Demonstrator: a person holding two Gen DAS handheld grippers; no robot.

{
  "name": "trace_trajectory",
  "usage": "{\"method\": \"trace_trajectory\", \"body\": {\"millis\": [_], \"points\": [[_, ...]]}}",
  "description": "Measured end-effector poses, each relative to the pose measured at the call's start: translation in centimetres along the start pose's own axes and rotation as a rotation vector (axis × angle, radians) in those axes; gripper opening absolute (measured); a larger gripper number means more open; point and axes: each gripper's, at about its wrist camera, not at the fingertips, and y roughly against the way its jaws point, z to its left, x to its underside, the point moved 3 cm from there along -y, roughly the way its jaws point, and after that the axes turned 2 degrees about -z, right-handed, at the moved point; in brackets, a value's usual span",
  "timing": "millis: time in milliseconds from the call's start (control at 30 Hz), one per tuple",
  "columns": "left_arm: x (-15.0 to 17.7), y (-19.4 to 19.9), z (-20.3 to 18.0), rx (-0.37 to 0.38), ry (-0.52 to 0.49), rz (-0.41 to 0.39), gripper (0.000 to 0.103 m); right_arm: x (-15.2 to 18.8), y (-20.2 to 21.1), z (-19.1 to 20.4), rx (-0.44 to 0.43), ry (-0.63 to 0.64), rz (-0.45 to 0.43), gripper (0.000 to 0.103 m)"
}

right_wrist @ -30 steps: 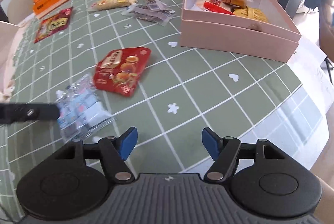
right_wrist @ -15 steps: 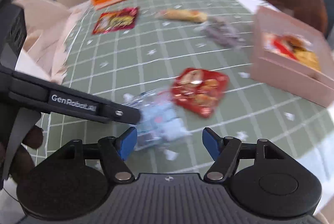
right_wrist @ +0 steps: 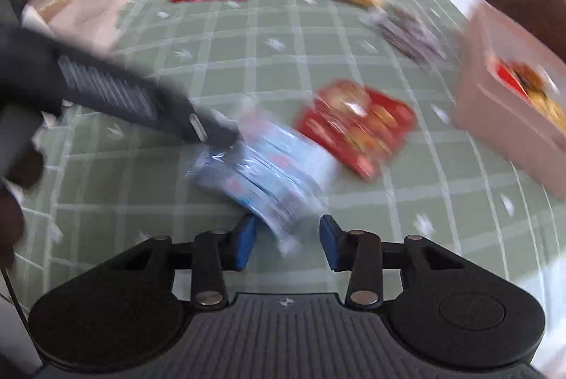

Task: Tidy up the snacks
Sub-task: 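Move both tools back over the table toward the remaining packets, then close the right tool on the red salted-egg packet while the left tool grasps the clear candy bag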

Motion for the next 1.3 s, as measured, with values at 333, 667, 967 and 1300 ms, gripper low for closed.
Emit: {"method": "trace_trajectory", "body": {"millis": [333,667,967,1300], "points": [[-4.7,-5.0,-5.1,0.069,-0.166,0.044,0.045,1.1,3.0,-7.2,0.109,-0.211,-0.049,0.059],[0.7,0.7,1.3,-0.138,0.014,0.079,0.045,-5.2,-1.5,-7.7,-0.082,-0.423,-0.059,0.074],[1.9,1.7,-1.2,-0.018,-0.199,0.044,0.045,-7.5,-5.3,-3.8,0.096,-0.154,-0.029,0.071],[4.8,-3.1,-9.5,-0.018,-0.817,0.175,0.046,-0.5,-1.0,-12.3,0.176,-0.375,0.008,0.071]]}}
